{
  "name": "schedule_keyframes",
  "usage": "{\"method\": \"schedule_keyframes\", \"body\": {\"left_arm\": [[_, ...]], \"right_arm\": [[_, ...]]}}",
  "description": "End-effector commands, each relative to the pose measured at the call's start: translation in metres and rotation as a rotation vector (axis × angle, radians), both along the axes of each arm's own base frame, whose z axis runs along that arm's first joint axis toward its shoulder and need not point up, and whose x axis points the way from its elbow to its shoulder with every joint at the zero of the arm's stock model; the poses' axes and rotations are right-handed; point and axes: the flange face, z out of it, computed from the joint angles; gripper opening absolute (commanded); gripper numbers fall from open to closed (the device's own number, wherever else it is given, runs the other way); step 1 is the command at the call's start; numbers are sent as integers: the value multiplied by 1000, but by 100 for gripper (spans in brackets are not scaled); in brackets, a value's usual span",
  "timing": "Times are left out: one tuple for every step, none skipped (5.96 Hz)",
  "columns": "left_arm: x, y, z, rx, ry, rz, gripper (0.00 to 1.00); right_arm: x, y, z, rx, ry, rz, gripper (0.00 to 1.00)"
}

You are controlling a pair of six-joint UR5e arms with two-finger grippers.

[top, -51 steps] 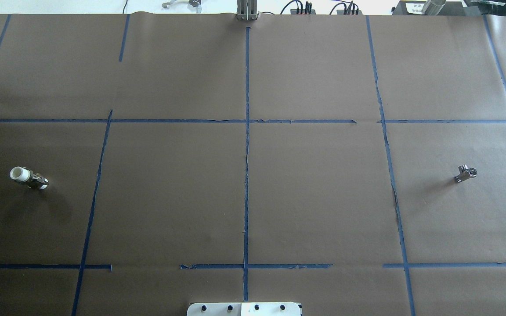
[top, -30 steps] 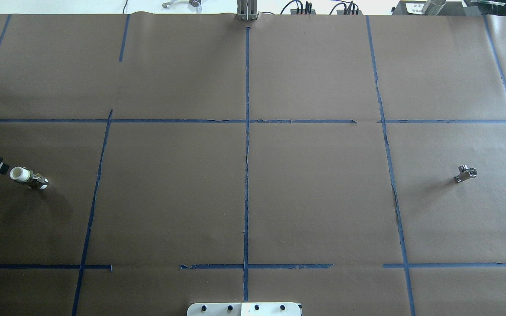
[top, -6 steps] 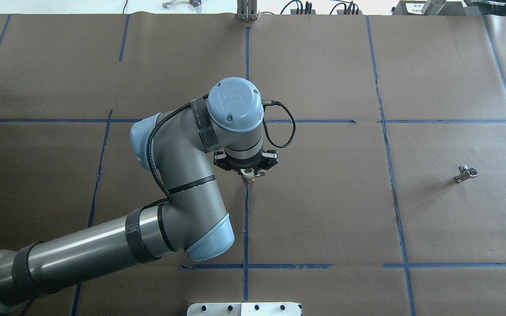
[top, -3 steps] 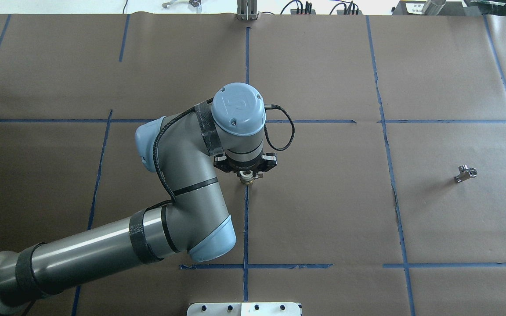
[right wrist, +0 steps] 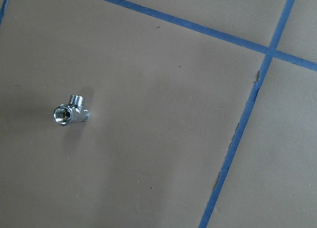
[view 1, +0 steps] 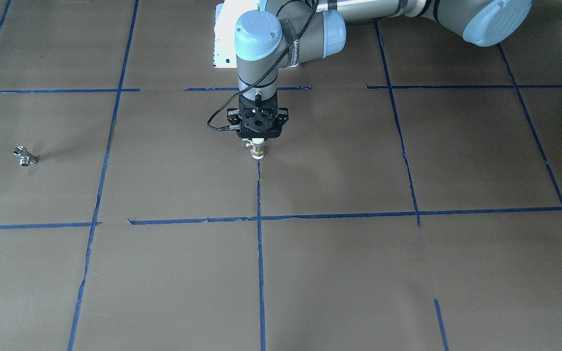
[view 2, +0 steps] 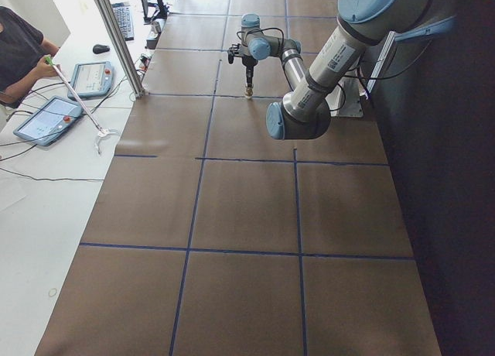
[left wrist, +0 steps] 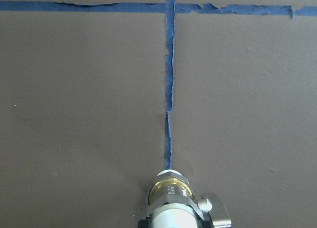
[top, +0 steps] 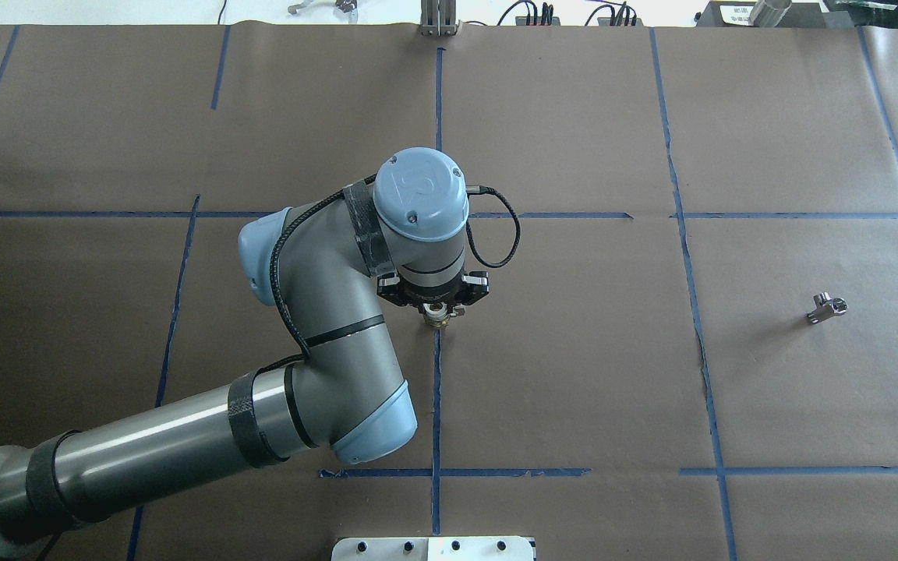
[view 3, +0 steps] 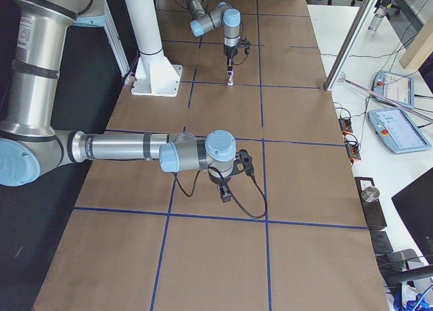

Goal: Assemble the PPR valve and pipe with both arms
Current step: 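Carry the white PPR fitting with the left gripper to the table center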

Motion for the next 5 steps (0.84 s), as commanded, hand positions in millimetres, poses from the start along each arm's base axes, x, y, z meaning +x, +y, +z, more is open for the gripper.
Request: {"method": "schedule_keyframes", "body": {"left_arm": [[0, 0, 0, 2, 4, 0, 70], [-1, -1, -1, 4, 7, -2, 82], [-5, 1, -6, 7, 18, -2, 85], [-13, 2, -14, 16, 41, -9, 87], [-29, 9, -21, 29, 73, -11, 87]], "right_arm": [[-1, 0, 1, -4, -1, -2, 100], [-4, 0, 2, -5, 0, -9, 100], [-10, 0, 1, -5, 0, -23, 100], [-19, -1, -2, -24, -1, -18, 100], [-48, -4, -15, -18, -21, 4, 100]]}}
